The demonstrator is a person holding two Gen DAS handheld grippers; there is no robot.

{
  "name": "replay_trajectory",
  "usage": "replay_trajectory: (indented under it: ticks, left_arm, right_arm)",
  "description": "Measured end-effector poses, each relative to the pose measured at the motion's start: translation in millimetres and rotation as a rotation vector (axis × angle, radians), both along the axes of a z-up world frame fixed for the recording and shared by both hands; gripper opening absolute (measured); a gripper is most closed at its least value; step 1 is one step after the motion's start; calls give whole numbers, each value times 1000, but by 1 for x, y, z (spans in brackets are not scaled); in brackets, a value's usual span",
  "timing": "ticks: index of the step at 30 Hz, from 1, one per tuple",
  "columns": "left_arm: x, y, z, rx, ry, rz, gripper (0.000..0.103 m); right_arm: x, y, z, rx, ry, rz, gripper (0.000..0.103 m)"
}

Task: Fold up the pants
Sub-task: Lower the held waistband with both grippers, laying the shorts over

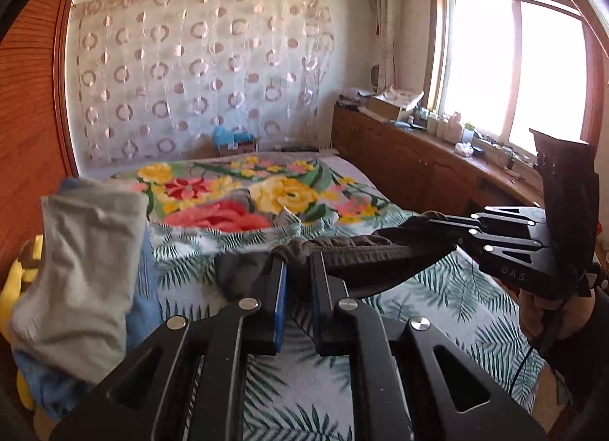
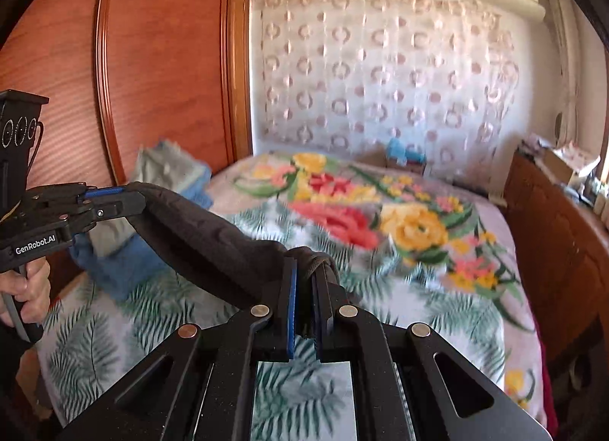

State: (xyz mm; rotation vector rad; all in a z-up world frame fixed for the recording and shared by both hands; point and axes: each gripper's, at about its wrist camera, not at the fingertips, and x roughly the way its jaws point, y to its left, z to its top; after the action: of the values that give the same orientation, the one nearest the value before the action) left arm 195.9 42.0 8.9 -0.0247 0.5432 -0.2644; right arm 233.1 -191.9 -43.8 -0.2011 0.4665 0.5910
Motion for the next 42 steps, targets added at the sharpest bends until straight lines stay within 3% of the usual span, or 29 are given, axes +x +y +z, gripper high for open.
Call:
replay_trajectory:
  ticks: [12,23,35,40,42]
  left_arm:
    - [-49,-15,-31,-4,88,-18,12]
    - [-74,-23,-79,33,168,-15,12]
    - [-93,-23,-92,12,201,-19,12]
    - [-90,-23,-99,24,235,7,25]
    - [-91,-20,-97,10,225,14,42]
  right_arm:
    - [-31,-10,-2,-30,109,-12,6]
    - [-22,-15,-20,-25,220,-22,6]
    - [-17,-23,-20,17,277,-29,6]
    - [-12,-22,-23,3,290,-46,6]
    - [-14,-22,-25,-4,287,-62,6]
